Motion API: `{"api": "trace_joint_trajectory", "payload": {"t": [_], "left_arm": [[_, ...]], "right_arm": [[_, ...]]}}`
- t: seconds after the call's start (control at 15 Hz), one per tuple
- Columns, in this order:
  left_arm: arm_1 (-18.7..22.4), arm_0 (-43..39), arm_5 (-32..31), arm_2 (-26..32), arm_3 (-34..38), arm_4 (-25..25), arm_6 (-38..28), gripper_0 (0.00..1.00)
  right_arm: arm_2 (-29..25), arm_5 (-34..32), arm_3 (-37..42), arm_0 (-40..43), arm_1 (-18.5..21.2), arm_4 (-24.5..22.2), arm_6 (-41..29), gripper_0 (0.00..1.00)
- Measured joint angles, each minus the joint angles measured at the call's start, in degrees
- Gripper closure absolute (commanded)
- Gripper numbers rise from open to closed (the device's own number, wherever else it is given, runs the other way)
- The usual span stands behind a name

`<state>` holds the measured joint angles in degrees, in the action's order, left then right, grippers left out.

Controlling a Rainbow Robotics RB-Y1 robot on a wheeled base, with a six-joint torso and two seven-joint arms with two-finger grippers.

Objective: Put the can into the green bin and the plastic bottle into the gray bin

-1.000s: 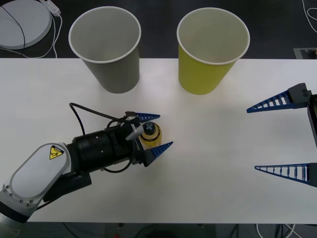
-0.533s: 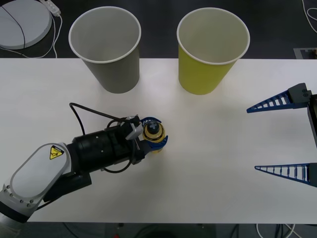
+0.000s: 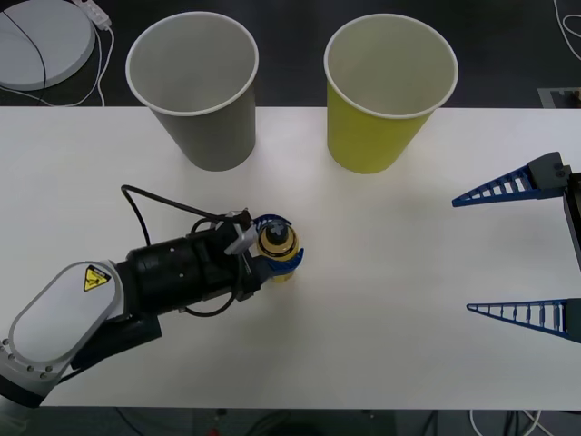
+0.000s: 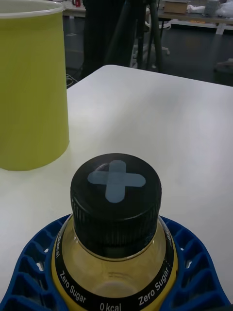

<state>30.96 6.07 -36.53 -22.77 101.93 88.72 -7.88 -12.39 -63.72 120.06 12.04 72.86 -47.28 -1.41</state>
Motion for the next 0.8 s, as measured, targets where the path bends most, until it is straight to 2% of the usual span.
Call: {"api": "trace_joint_trajectory", "payload": {"t": [0.6,0.8], "left_arm": [[5.3,0.0,0.3,0.2,4.1,0.0,-3.9,1.0],[7.6,0.0,0.7,0.2,6.5,0.2,-7.3,1.0]], "right_arm": [[0.0,0.0,0.0,0.0,0.0,0.0,0.0,0.0],[0.0,0.0,0.0,0.0,0.0,0.0,0.0,0.0]]}}
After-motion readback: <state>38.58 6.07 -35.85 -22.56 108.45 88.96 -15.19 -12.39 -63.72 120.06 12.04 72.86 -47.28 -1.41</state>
